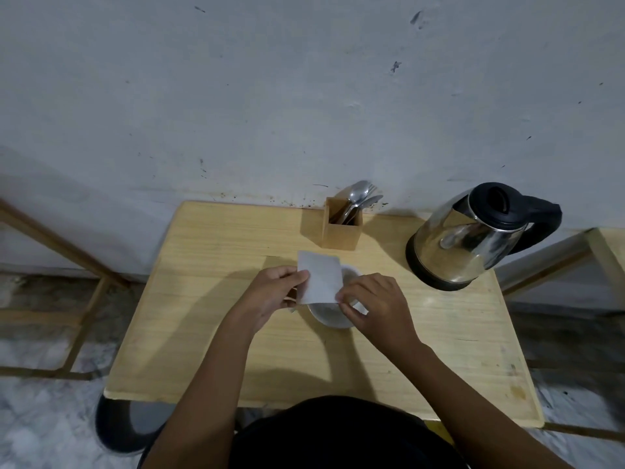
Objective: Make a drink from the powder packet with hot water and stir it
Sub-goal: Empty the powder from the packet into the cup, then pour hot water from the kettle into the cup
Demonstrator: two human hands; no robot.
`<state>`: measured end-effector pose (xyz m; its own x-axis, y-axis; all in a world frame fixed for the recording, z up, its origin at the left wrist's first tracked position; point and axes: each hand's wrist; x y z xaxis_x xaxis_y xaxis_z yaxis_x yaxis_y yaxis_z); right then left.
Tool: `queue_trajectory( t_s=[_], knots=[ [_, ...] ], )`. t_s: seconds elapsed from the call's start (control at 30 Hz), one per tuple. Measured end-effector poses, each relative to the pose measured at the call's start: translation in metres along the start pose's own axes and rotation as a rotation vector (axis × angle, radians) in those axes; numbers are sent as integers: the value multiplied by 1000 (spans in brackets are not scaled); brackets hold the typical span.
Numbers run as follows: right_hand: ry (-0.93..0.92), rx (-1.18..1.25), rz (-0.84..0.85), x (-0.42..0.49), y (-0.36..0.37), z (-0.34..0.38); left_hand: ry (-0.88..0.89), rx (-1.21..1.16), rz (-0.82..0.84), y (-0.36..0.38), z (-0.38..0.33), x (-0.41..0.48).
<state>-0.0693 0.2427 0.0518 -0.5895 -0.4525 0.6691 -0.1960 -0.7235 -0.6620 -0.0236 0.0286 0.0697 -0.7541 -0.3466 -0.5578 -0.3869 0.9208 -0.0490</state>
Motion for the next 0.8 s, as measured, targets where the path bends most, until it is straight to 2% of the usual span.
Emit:
queue_trajectory(
  t_s=[0.07, 0.13, 0.23, 0.4, 0.5, 0.57, 0.7, 0.8],
  knots=[
    [162, -25, 168, -3, 6, -6, 11, 18, -125, -6, 8, 2],
    [428, 6, 314, -6, 12, -12, -5, 50, -267, -14, 19, 5],
    [708, 68, 398, -5, 23, -15, -7, 143, -353, -22, 34, 11],
    [736, 67, 478, -7, 37, -16, -17, 268, -499, -18, 55, 31],
    [739, 74, 504, -6, 40, -20, 51, 553, -590, -18, 67, 39],
    [735, 70, 508, -3, 41, -22, 180, 761, -636, -17, 74, 39],
    [751, 71, 508, -2, 42, -24, 536, 1089, -446, -13, 92, 42],
    [742, 71, 507, -2, 42, -26, 583, 1232, -298, -12, 105, 49]
  ],
)
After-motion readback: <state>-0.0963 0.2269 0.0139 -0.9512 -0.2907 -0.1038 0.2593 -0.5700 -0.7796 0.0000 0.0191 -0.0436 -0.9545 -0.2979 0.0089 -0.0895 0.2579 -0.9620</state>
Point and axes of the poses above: each hand's wrist, its own x-axis towards the middle knuckle, its own y-axis out of the palm, z = x × y, and after that the axes turned 13 degrees about -z, right-handed
